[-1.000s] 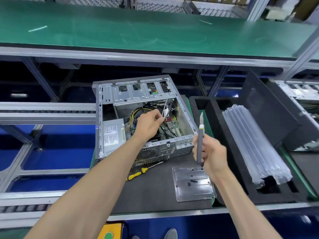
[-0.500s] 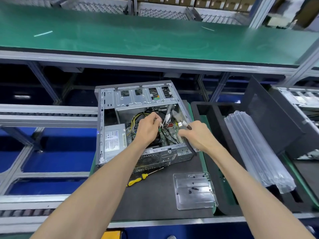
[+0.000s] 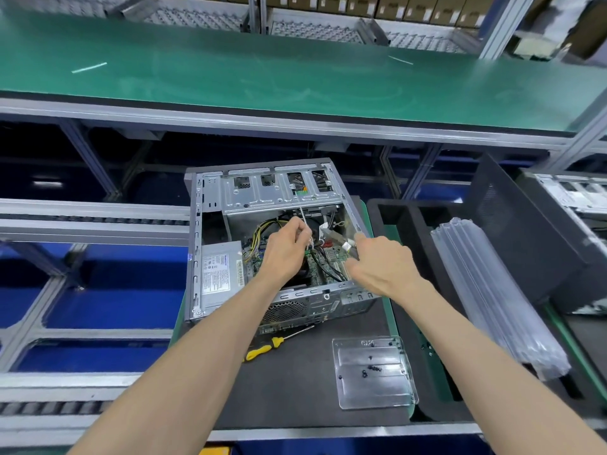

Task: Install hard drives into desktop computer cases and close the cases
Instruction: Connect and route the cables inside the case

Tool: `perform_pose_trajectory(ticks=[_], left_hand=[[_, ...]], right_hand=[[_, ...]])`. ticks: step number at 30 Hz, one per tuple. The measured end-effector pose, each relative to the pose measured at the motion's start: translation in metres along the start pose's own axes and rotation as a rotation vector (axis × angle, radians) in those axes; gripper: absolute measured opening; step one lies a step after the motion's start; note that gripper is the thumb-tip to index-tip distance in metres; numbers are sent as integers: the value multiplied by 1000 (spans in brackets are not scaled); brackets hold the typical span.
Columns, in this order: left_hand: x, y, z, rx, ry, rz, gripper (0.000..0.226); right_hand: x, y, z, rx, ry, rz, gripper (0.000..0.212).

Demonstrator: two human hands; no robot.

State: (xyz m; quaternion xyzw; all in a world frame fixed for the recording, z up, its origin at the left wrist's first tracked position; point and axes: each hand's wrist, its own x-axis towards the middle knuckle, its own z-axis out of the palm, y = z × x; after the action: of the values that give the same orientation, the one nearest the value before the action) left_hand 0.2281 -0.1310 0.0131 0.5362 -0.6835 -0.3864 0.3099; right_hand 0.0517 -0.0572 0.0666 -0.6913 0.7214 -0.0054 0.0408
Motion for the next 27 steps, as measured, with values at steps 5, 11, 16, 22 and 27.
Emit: perform_pose_trajectory(ticks=[5, 11, 16, 22, 27], left_hand=[[1, -2, 0, 29, 10, -4, 20], [1, -3, 1, 13, 7, -4, 20], [0, -2, 0, 15, 16, 29, 19], [-1, -1, 0, 2, 38, 70, 19], [0, -3, 1, -4, 55, 86, 19]], right_hand=[[5, -3, -5, -66, 10, 32, 25], [7, -12, -4, 53, -35, 40, 14], [11, -18, -5, -129, -59, 71, 25], [23, -38, -5, -120, -155, 303, 43], [31, -45, -4, -72, -225, 406, 49]])
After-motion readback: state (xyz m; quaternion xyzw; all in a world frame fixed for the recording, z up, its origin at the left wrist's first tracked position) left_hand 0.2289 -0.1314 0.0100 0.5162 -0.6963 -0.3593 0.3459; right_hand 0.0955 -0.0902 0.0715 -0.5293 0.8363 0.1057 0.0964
